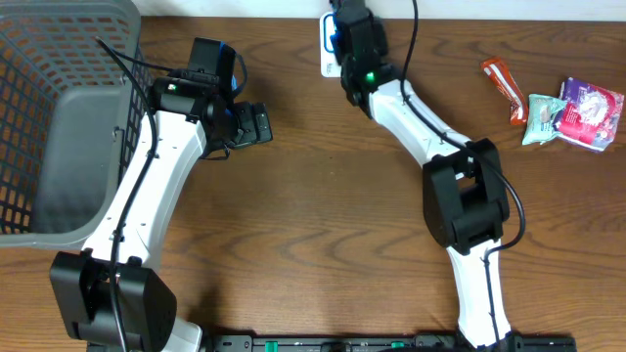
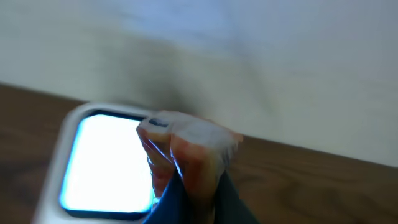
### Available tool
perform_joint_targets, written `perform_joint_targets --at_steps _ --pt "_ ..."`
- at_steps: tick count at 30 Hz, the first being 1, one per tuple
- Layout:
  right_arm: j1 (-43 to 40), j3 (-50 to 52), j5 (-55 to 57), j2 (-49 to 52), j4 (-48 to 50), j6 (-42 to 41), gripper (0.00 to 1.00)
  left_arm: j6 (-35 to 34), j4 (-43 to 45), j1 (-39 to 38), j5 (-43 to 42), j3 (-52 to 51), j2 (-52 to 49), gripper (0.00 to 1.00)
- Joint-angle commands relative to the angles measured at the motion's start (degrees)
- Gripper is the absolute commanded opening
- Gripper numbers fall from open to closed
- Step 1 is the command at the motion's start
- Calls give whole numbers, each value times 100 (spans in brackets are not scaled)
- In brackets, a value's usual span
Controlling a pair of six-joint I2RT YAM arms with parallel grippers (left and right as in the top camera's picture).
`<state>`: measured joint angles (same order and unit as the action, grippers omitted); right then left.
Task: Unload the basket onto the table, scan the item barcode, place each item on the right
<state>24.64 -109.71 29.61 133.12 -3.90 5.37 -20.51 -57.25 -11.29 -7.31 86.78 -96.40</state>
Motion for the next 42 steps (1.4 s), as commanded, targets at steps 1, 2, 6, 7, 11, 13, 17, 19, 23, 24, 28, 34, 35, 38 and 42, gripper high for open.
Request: perform_joint_targets --at_steps 1,2,6,7,11,13,17,19,23,24,28,34,35,38,42 --pt "-385 -509 1097 -389 -737 111 1 96 -35 13 52 -37 -26 98" --pt "-538 -562 1104 -452 -1082 61 1 96 -35 13 55 -37 -26 98" --pt "-1141 -579 1228 -538 -2218 -245 1 96 -37 13 52 -37 -26 98" --pt "-1305 -577 1353 -538 -2549 -343 1 96 -35 13 52 -37 -26 98" --pt "-1963 -511 1320 -533 -3530 -597 1 96 -35 13 52 -37 -26 98" --pt "-2286 -487 962 -533 -3869 -614 1 96 -35 13 52 -37 -26 98" --pt "-2715 -485 487 -529 -4155 -625 25 96 -35 13 52 -37 -26 98" --pt "-2835 -485 367 -529 -4249 -739 49 96 -37 13 52 -37 -26 98" --pt "-2949 -487 376 -531 -4496 -925 99 96 -37 13 52 -37 -26 98" --pt "-2949 -490 393 -560 -4575 -922 99 96 -35 13 52 -37 -26 98" --pt "-2920 -490 393 -916 -5036 -1001 99 96 -37 13 52 -37 -26 98" --pt "-2859 -490 168 -2227 -5827 -1967 99 96 -35 13 52 -37 -26 98" --pt "-2855 -490 2 -2514 -6015 -2133 99 96 -37 13 55 -37 -26 98" --pt "-2852 -487 -636 -3434 -6625 -2465 99 96 -35 13 52 -37 -26 98" --pt "-2717 -485 -1292 -4374 -7243 -2459 99 96 -35 13 52 -37 -26 98"
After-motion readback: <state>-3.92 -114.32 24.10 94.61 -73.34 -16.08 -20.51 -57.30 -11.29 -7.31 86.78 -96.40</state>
